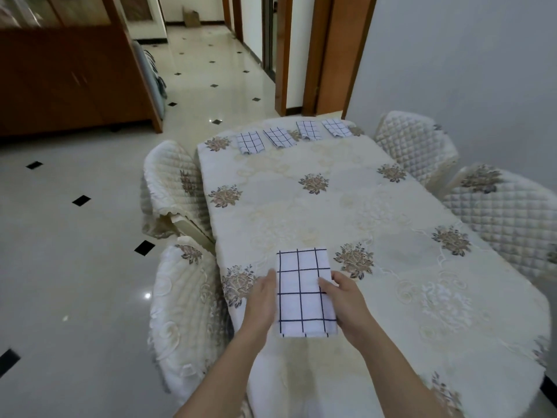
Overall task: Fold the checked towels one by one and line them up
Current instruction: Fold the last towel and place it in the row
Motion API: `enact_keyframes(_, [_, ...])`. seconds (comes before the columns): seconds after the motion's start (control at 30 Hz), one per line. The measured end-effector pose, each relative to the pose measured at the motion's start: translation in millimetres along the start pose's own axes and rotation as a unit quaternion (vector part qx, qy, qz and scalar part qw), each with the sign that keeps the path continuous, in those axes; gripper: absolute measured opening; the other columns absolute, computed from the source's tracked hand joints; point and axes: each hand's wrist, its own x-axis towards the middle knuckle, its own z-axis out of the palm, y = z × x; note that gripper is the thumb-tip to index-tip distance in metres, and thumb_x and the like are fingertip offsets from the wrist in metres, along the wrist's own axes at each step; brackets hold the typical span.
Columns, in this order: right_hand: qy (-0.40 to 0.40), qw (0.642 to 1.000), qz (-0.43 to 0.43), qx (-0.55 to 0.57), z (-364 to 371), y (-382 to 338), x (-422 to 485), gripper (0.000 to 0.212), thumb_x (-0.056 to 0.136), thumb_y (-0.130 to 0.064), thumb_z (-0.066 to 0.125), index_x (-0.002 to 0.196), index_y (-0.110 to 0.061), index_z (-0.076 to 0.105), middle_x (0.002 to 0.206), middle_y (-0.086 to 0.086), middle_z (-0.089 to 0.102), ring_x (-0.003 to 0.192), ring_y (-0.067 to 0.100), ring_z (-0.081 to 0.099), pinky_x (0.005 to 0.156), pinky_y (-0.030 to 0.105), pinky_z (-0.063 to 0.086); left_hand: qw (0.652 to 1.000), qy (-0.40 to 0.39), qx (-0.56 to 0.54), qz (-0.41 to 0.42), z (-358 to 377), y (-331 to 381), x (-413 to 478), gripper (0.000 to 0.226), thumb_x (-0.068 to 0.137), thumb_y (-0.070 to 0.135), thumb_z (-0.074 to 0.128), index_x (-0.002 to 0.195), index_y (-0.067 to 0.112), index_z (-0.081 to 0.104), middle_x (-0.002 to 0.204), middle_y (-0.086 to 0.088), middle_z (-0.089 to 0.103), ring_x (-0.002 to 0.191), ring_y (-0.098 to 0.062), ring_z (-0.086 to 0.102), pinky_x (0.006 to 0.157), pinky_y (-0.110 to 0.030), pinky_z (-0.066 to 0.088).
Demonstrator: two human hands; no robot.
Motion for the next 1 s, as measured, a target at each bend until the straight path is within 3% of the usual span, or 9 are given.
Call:
enact_keyframes(0.07, [0.009,1.000,-0.001,-0.007,8,2,-9,0.015,0.101,-0.021,0.055,0.104,-0.022,0.070,0.101,-0.001,0.077,0.092,0.022,0.074,0.086,0.051,0.059,0.994,0.015,0.077,0.073,-9,-2,-3,0.037,0.105,0.041,0.042,0.090,0.015,0.063,0.087,0.003,0.066,0.079,-0.010,0.061,0.070,-0.027,0.046])
enact_keyframes(0.13, [0.018,1.000,-0.008,-0.018,16,6,-17,0.017,0.101,-0.027,0.053,0.100,-0.022,0.069,0.099,-0.002,0.076,0.093,0.021,0.073,0.087,0.049,0.058,0.986,0.029,0.115,0.115,-18,-4,-8,0.035,0.104,0.035,0.045,0.076,0.014,0.050,0.071,0.004,0.049,0.064,-0.010,0.043,0.060,-0.027,0.033])
enact_keyframes(0.27, [0.069,0.991,-0.066,-0.089,31,17,-27,0.036,0.103,-0.036,0.047,0.096,-0.003,0.058,0.097,0.021,0.064,0.077,0.017,0.055,0.071,0.034,0.044,0.977,0.037,0.141,0.152,-30,-10,-18,0.034,0.102,0.028,0.050,0.071,0.017,0.047,0.064,0.008,0.042,0.058,-0.008,0.037,0.057,-0.029,0.031])
enact_keyframes(0.37, [0.085,0.986,-0.094,-0.112,37,23,-34,0.039,0.104,-0.034,0.044,0.089,0.001,0.051,0.079,0.010,0.055,0.072,0.016,0.048,0.066,0.033,0.037,0.979,0.034,0.144,0.142,-36,-17,-25,0.037,0.102,0.037,0.048,0.072,0.015,0.047,0.065,0.005,0.043,0.059,-0.010,0.038,0.059,-0.030,0.032])
enact_keyframes(0.43, [0.077,0.984,-0.103,-0.123,38,27,-37,0.039,0.104,-0.036,0.044,0.088,-0.001,0.050,0.078,0.008,0.054,0.072,0.016,0.048,0.067,0.034,0.037,0.982,0.034,0.124,0.142,-39,-22,-30,0.048,0.100,0.051,0.043,0.079,0.008,0.052,0.069,-0.009,0.049,0.064,-0.014,0.043,0.063,-0.034,0.035])
enact_keyframes(0.5, [0.067,0.981,-0.119,-0.139,40,30,-37,0.040,0.104,-0.037,0.043,0.090,-0.001,0.052,0.085,0.018,0.060,0.073,0.020,0.051,0.068,0.035,0.040,0.979,0.060,0.126,0.146,-43,-24,-35,0.045,0.102,0.047,0.042,0.084,0.009,0.057,0.079,-0.015,0.059,0.069,-0.017,0.050,0.065,-0.035,0.039])
enact_keyframes(0.63, [0.045,0.975,-0.150,-0.154,45,29,-44,0.043,0.105,-0.037,0.041,0.084,0.000,0.048,0.077,0.014,0.055,0.069,0.020,0.048,0.065,0.035,0.038,0.961,0.137,0.162,0.179,-46,-22,-56,0.032,0.105,0.032,0.043,0.079,0.018,0.055,0.072,-0.001,0.058,0.069,-0.017,0.052,0.063,-0.035,0.041])
enact_keyframes(0.9, [-0.037,0.956,-0.199,-0.214,77,40,-58,0.045,0.106,-0.035,0.039,0.075,-0.002,0.043,0.069,0.008,0.050,0.064,0.019,0.046,0.059,0.035,0.033,0.935,0.267,0.168,0.164,-76,-34,-99,0.033,0.105,0.030,0.044,0.075,0.018,0.051,0.069,0.003,0.056,0.063,-0.008,0.046,0.054,-0.019,0.035])
enact_keyframes(1.0, [-0.089,0.943,-0.219,-0.234,102,47,-68,0.041,0.106,-0.033,0.039,0.073,-0.010,0.045,0.069,0.003,0.053,0.065,0.017,0.049,0.058,0.033,0.033,0.910,0.329,0.203,0.150,-103,-42,-116,0.035,0.105,0.033,0.043,0.071,0.024,0.047,0.067,0.005,0.055,0.062,-0.011,0.048,0.053,-0.024,0.035])
